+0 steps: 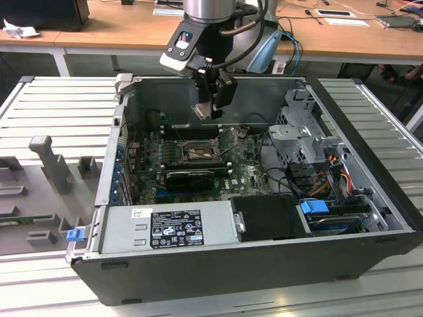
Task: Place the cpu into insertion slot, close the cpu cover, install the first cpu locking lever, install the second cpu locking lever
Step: 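Place the cpu into insertion slot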
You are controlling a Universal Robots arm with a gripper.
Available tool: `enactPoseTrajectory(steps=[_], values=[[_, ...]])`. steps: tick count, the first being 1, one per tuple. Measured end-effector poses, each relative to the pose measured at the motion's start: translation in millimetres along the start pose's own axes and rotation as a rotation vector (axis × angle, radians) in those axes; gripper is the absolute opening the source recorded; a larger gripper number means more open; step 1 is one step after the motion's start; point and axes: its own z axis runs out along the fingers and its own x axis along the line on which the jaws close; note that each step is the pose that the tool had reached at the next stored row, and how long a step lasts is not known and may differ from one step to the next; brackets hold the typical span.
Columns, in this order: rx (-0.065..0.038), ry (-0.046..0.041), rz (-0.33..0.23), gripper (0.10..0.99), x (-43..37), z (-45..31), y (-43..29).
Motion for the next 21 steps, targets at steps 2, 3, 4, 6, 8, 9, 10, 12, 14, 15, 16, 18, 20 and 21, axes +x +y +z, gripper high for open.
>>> enactPoseTrajectory(steps=[2,3,4,6,8,9,10,12,14,15,16,18,20,21], values=[[0.0,-0.0001,0.0,0.533,-0.1,1.4,-0.1],[0.0,-0.0001,0.0,0.533,-0.1,1.8,-0.1],[0.0,-0.0001,0.0,0.533,-0.1,2.7,-0.2],[0.0,-0.0001,0.0,0.533,-0.2,4.4,-0.4],[0.0,-0.0002,0.0,0.533,-0.2,5.4,-0.5],[0.0,-0.0002,0.0,0.533,-0.2,5.6,-0.5],[0.0,-0.0001,0.0,0.533,-0.2,6.1,-0.5],[0.0,-0.0001,0.0,0.533,-0.2,7.3,-0.6],[0.0,-0.0006,0.005,0.533,-0.3,8.6,-0.7],[0.0,-0.0015,0.014,0.533,-0.3,9.0,-0.7],[0.0,-0.0025,0.025,0.533,-0.3,9.3,-0.8],[-0.001,-0.0043,0.044,0.533,-0.3,9.9,-0.8],[-0.001,-0.0103,0.086,0.533,-0.3,10.7,-0.9],[-0.001,-0.013,0.113,0.533,-0.3,11.3,-0.9]])
